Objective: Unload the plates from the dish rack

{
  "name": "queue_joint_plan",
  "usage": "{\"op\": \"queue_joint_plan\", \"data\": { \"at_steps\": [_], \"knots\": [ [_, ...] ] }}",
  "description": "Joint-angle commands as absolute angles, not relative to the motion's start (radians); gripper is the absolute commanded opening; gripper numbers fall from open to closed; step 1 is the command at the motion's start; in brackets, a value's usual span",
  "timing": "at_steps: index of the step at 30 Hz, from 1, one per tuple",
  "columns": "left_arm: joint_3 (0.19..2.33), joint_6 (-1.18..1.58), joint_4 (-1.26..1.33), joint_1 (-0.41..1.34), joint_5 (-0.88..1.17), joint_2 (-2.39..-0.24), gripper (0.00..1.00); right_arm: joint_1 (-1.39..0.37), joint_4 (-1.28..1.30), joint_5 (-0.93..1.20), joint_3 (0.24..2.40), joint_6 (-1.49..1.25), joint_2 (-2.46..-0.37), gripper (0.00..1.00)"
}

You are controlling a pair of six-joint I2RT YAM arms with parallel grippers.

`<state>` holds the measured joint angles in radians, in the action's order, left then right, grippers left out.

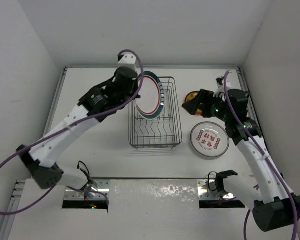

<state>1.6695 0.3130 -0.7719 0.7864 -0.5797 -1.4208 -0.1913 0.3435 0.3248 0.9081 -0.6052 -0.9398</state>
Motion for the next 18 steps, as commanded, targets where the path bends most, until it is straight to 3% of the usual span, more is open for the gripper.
{"op": "queue_joint_plan", "data": {
  "at_steps": [1, 7, 9, 11, 13, 15, 18],
  "knots": [
    [1.499, 0.371, -0.325, 0.779, -0.241, -1.229, 0.00, -0.190, 0.038, 0.502, 0.902, -0.755, -0.957, 0.99],
    [1.347, 0.468, -0.119, 0.736, 0.058, -1.187, 0.00, -0.187, 0.110, 0.472, 0.917, -0.692, -0.982, 0.96],
    [1.319, 0.509, -0.071, 0.723, 0.156, -1.190, 0.00, -0.187, 0.088, 0.491, 0.904, -0.698, -0.980, 0.89],
    [1.290, 0.543, -0.032, 0.703, 0.201, -1.203, 0.00, -0.187, 0.058, 0.529, 0.891, -0.718, -0.967, 0.72],
    [1.264, 0.555, -0.005, 0.681, 0.221, -1.213, 0.00, -0.187, 0.038, 0.549, 0.885, -0.727, -0.956, 0.34],
    [1.250, 0.571, 0.024, 0.666, 0.215, -1.218, 0.16, -0.186, 0.135, 0.514, 0.917, -0.695, -0.937, 0.00],
    [1.255, 0.575, -0.036, 0.641, 0.147, -1.252, 0.47, -0.181, 0.358, 0.367, 0.989, -0.626, -0.925, 0.00]
  ]
}}
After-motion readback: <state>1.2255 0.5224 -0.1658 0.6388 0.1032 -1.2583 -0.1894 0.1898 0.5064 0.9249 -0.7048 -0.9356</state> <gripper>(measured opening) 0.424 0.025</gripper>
